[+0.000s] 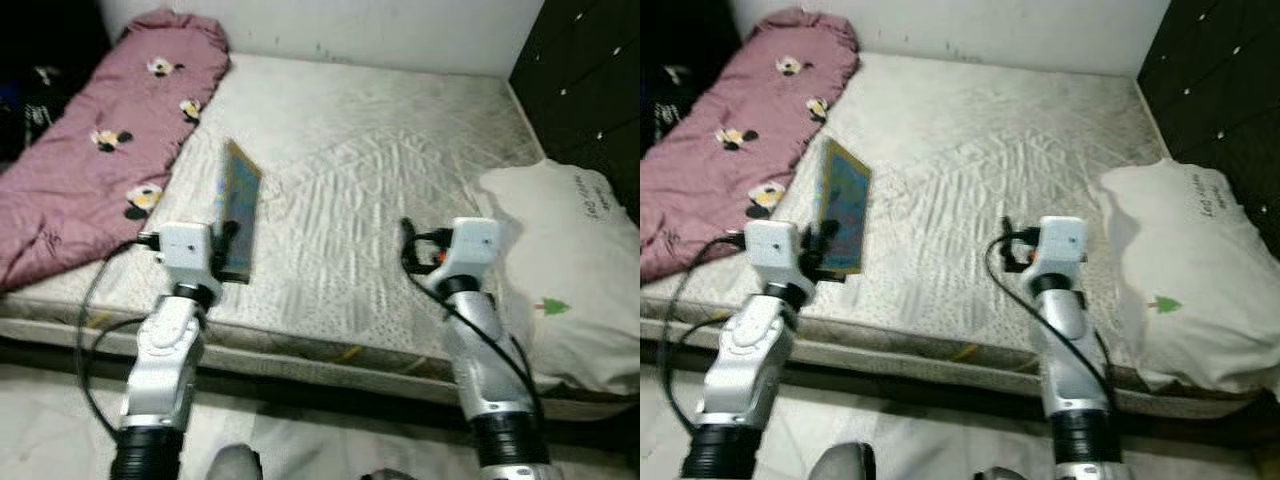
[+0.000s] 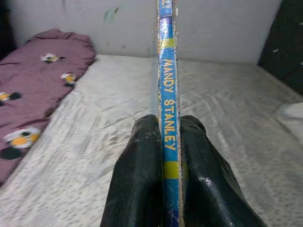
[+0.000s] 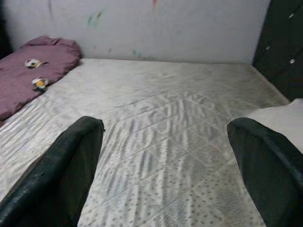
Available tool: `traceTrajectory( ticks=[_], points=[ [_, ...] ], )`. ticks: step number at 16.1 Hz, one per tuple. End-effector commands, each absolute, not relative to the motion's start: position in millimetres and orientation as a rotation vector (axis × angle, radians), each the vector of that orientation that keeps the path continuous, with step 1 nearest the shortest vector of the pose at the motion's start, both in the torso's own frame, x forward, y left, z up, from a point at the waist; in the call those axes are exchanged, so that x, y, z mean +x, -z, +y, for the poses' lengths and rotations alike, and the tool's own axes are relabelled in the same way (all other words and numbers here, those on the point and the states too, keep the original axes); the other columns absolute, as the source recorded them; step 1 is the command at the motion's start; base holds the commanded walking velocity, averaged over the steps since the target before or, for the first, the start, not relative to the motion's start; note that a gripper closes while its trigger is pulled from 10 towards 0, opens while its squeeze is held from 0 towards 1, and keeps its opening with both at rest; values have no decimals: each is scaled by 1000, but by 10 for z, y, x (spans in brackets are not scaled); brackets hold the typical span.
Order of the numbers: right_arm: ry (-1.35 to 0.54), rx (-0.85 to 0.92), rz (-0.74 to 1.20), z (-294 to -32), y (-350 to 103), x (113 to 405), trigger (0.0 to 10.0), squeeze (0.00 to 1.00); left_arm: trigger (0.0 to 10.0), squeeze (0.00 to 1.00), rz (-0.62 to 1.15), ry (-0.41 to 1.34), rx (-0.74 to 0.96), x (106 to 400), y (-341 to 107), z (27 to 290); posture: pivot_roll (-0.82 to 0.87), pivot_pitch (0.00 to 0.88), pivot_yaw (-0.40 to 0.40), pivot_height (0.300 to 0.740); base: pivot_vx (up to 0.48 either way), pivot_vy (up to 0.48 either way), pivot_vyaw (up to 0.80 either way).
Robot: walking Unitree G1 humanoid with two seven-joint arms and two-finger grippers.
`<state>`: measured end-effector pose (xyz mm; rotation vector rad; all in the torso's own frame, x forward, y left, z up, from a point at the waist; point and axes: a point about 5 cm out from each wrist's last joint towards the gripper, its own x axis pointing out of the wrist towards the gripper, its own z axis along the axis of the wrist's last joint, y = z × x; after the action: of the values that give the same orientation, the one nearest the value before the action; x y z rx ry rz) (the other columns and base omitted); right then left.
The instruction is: Clean up the room
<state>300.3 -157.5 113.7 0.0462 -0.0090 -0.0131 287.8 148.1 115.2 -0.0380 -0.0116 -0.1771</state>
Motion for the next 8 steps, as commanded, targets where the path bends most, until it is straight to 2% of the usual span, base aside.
traceTrajectory(
  ticks=[1, 8],
  points=[
    [11, 51, -22, -1577, -1162, 3005, 10000, 0, 10000, 0, -75, 194, -34, 2878, -1272, 1477, -36, 28, -45, 740, 405, 0, 0],
    [9, 50, -26, -1580, -1172, 3014, 10000, 0, 10000, 0, -78, 209, -42, 2874, -1274, 1469, -35, 25, -47, 740, 471, 0, 0]
  ],
)
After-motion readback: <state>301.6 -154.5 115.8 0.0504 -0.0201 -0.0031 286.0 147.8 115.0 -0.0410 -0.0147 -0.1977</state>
